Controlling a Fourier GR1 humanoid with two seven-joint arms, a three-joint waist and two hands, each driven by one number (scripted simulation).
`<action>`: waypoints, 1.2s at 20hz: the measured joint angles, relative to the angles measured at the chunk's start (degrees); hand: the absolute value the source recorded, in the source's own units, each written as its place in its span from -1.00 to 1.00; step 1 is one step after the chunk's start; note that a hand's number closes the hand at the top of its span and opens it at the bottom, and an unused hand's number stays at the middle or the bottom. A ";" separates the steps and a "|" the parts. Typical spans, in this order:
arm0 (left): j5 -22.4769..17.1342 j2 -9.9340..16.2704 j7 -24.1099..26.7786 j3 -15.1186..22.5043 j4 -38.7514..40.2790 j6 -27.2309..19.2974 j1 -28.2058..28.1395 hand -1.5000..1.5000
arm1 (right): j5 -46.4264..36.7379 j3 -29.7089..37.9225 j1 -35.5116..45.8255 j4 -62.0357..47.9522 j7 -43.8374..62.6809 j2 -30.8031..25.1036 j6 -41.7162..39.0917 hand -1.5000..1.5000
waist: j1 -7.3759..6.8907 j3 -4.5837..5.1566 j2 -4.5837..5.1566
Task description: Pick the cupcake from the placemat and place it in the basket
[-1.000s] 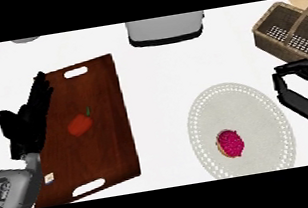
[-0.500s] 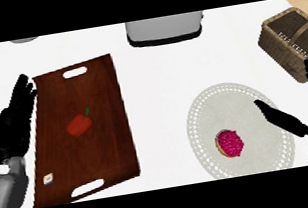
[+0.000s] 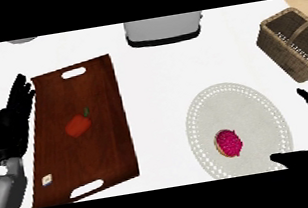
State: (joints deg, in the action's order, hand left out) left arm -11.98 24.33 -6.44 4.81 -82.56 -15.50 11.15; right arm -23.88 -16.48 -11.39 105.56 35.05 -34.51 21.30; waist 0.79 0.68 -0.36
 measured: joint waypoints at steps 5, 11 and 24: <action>-0.08 -0.22 -0.37 -0.22 -0.38 0.28 -0.28 0.00 | 3.09 -0.77 0.58 15.60 17.80 -5.12 -11.31 -1.00 | -0.09 -0.26 0.03; 0.71 -0.93 -0.79 -1.19 -1.07 1.30 -0.53 0.00 | 3.14 -0.73 2.07 25.56 26.51 -3.22 -15.93 -1.00 | -0.53 -0.53 0.21; 3.62 -3.74 -1.23 -3.81 -1.14 3.63 -0.57 0.00 | -8.62 -4.86 -0.33 14.22 16.46 11.18 -11.62 -1.00 | -0.65 -0.68 0.33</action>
State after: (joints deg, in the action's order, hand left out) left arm -8.35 20.59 -7.67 1.00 -83.70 -11.87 10.58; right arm -32.49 -21.34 -11.72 119.78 51.51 -23.33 9.68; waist 0.14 0.00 -0.03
